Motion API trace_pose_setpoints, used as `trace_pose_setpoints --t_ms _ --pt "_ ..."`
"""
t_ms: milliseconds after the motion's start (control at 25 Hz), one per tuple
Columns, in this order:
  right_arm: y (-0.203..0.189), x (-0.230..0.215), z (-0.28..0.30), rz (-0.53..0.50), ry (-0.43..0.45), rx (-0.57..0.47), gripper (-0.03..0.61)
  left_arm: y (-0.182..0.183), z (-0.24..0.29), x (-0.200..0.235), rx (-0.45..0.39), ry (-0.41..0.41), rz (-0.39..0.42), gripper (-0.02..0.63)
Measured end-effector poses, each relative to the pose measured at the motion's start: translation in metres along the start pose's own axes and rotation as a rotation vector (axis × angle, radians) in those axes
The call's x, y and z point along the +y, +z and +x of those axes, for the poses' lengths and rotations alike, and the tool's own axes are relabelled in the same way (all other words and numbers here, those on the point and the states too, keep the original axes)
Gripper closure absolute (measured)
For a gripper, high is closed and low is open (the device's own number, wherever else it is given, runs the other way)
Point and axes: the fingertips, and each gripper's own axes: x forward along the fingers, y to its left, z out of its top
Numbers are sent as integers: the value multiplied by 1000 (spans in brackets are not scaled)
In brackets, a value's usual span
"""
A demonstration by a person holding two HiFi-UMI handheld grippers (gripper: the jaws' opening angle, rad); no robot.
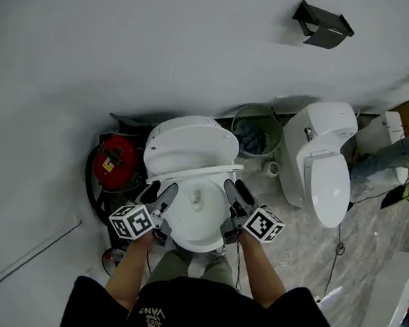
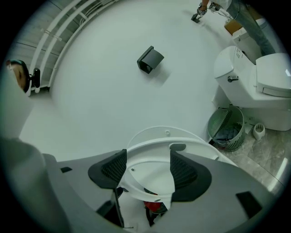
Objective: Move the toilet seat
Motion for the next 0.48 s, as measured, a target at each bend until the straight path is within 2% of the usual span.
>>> trace_pose_setpoints --t_ms 480 --pt "2 -5 -19 -15 -47 -30 319 25 28 7 26 4 127 247"
